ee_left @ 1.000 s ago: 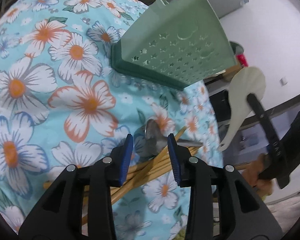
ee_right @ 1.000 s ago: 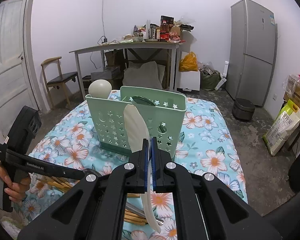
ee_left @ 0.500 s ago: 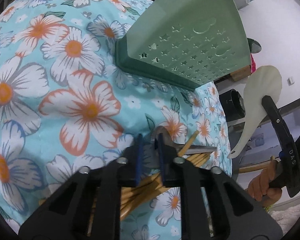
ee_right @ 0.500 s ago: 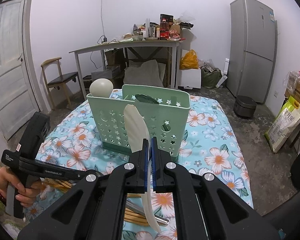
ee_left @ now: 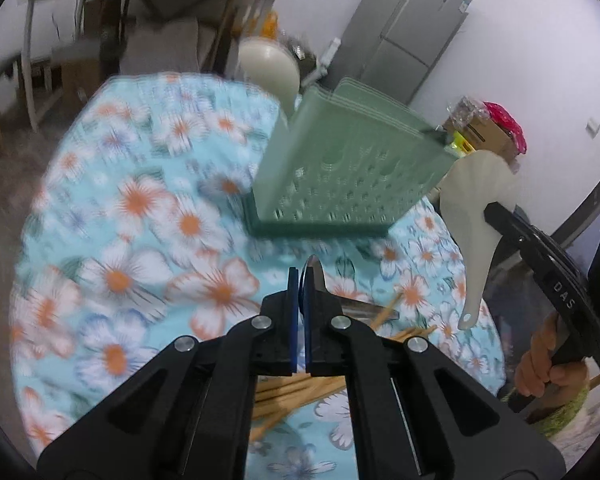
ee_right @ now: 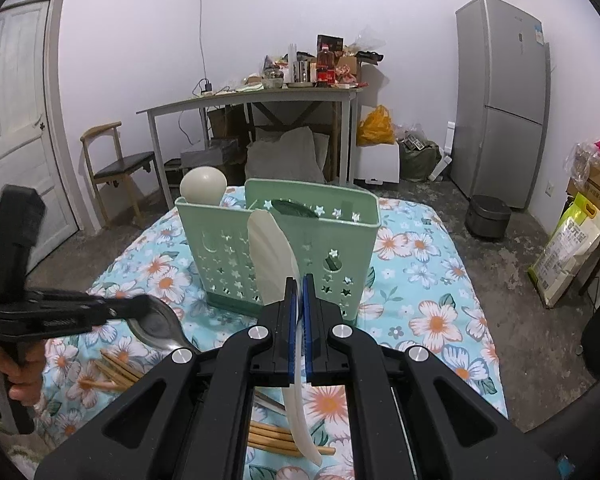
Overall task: Organize utensils
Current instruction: 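Lift the metal spoon with the left tool toward the holder while the right tool holds the white spoon, then lower the metal spoon into the green holder and open the left tool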
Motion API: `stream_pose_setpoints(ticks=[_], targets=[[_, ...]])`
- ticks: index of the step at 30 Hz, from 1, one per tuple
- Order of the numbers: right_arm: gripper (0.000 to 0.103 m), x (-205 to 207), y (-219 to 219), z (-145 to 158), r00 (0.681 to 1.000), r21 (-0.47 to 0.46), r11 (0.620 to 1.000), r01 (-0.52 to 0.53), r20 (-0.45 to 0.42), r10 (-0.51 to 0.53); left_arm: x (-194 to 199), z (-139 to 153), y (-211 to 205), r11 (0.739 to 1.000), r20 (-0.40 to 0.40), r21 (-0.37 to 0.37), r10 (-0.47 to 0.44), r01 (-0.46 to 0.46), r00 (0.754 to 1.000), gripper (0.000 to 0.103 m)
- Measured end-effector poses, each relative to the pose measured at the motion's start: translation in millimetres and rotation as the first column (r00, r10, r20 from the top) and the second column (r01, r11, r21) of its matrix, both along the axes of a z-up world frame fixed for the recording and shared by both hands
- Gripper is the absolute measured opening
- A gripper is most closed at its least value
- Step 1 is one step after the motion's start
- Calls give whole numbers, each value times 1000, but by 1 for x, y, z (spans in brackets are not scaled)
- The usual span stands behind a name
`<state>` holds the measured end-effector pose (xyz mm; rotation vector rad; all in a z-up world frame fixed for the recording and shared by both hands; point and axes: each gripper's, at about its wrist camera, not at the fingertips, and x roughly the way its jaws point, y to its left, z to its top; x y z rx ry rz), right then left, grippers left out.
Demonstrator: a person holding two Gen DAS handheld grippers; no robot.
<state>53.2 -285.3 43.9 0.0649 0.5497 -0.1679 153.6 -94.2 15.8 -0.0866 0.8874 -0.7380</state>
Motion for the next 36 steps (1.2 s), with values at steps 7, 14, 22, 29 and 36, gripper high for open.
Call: stream_pose_setpoints(ticks=[7, 14, 22, 29, 36], targets=[[3, -1, 3, 13, 999, -15, 1000, -7, 54, 8, -9, 34, 20, 997, 143, 2, 78, -79, 987, 1], [3, -2, 4, 25, 996, -8, 1000, -8, 91, 9, -18, 80, 42, 991, 254, -84, 126, -108, 959, 1], [3, -4, 5, 27, 996, -5, 1000, -6, 94, 6, -15, 132, 50, 982, 395, -154, 159, -105, 905, 1], [3, -7, 6, 28, 995, -6, 1000, -1, 96, 1, -9, 150, 32, 988, 521, -76, 157, -138, 839, 1], [3, -10, 2, 29, 996, -1, 1000, 9, 94, -9, 7, 136, -11, 975, 606, 122, 75, -185, 792, 1]])
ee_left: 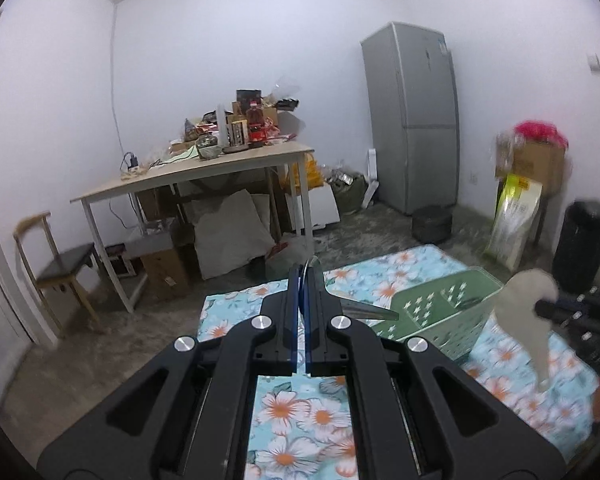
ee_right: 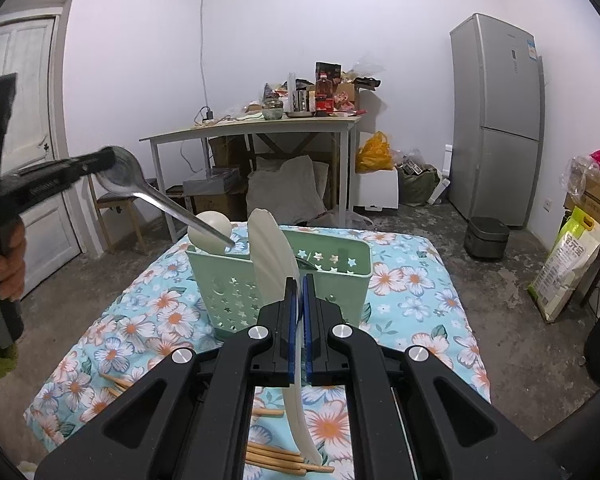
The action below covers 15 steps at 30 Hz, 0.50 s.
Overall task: Organize utensils
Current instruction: 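Lower the metal spoon into the green holder and open the left tool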
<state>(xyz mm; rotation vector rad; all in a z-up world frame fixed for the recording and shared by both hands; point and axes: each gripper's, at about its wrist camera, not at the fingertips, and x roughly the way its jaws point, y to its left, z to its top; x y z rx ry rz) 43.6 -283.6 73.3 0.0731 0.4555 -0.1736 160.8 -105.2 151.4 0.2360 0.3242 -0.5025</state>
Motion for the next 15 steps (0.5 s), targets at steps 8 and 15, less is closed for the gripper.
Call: stream_pose_setpoints(ticks=[8, 15], targets=[[3, -5, -9, 4, 1000, 10, 1000, 28, 12, -28, 18, -13, -44, 989, -2, 145, -22, 22, 1000, 1], [3, -9, -20, 9, 999, 27, 999, 46, 22, -47, 43, -35, -60, 990, -127, 115, -63, 78, 990, 2]])
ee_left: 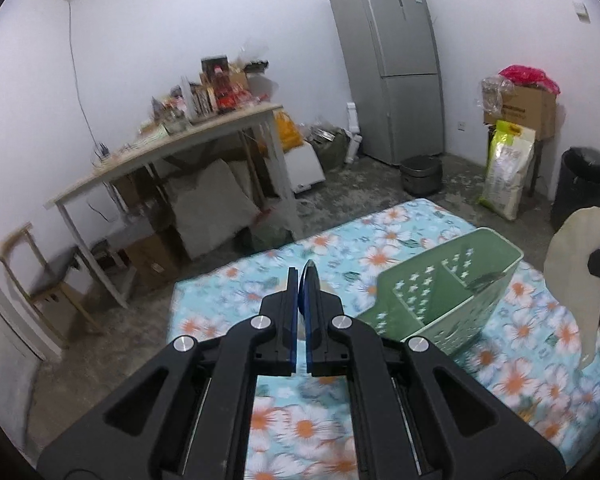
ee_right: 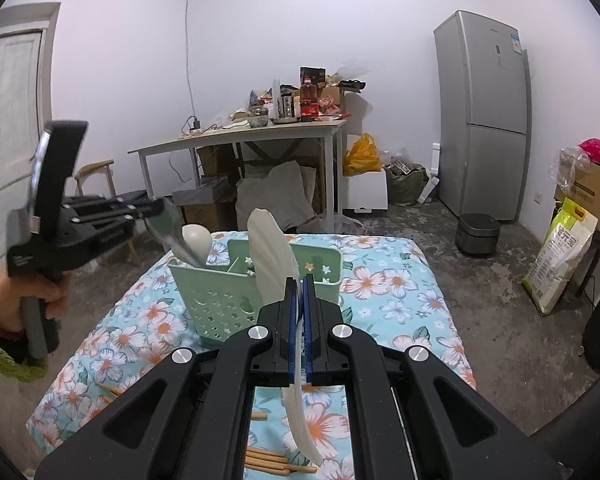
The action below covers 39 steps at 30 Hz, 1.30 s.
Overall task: Organize utensils
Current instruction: 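Lower the metal spoon into the green holder and open the left tool, then lower the white rice spoon into the green holder and open the right tool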
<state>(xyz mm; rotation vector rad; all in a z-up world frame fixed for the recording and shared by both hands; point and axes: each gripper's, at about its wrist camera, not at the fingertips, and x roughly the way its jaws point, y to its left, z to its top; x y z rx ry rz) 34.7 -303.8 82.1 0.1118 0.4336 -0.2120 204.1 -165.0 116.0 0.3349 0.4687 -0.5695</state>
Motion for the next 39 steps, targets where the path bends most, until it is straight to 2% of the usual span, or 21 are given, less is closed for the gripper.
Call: stream_pose_setpoints(ticks=[3, 8, 10, 16, 23, 26, 31, 37, 39], targets=[[3, 0, -5, 2, 1000, 6, 1000, 7, 3, -7, 10, -8, -2, 998, -73, -52, -27, 24, 997, 4], [3, 0, -14, 8, 1000, 29, 1000, 6, 18, -7, 13, -8, 2, 980, -110, -190, -84, 62, 990, 7], [3, -1, -19, 13, 999, 48, 999, -2, 35, 0, 11, -4, 5, 971, -106, -228, -95, 68, 990, 20], [3, 0, -42, 52, 987, 81, 996, -32, 160, 19, 2, 3, 29, 945, -98, -322, -87, 51, 991, 30], [3, 22, -61, 89, 945, 113, 984, -139, 312, 97, -8, -7, 58, 922, -151, -387, -59, -4, 987, 33], [3, 46, -68, 85, 924, 165, 960, -224, 350, 155, -8, -18, 71, 918, -193, -396, -47, -34, 980, 33], [3, 79, -73, 71, 908, 178, 944, -277, 370, 197, -9, -33, 92, 920, -232, -383, -6, -86, 973, 33], [4, 127, -84, 26, 917, 217, 919, -329, 304, 257, -7, -41, 106, 922, -248, -367, 34, -126, 968, 33], [4, 144, -85, 4, 930, 202, 924, -324, 246, 272, -4, -43, 109, 923, -256, -360, 43, -136, 966, 33]])
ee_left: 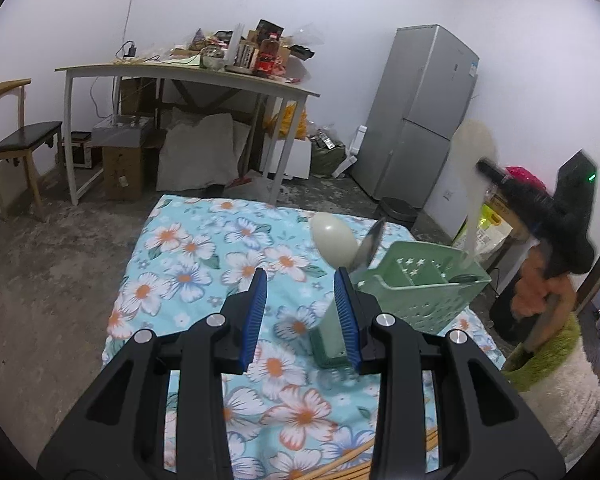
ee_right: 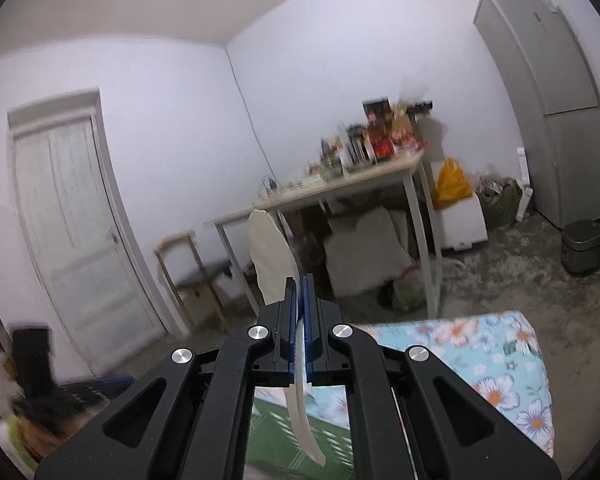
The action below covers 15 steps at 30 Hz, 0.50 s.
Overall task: Organize utensils
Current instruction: 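Lower the white rice spoon into the green holder and open the right tool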
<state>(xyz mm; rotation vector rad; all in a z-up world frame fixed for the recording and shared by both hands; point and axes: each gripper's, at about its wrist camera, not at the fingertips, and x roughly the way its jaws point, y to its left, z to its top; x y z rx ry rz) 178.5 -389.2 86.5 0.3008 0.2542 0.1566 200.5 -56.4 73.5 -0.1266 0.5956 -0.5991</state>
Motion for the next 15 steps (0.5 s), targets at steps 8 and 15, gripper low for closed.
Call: stream_pose_setpoints(ticks=[8, 15], targets=[[29, -8, -13, -44, 989, 36, 999, -10, -144, 16, 7, -7, -5, 1000, -22, 3, -8, 8, 1000, 33], [49, -59, -26, -28, 994, 107, 992, 59, -97, -49, -2, -8, -10, 999, -32, -21, -30, 29, 999, 33]])
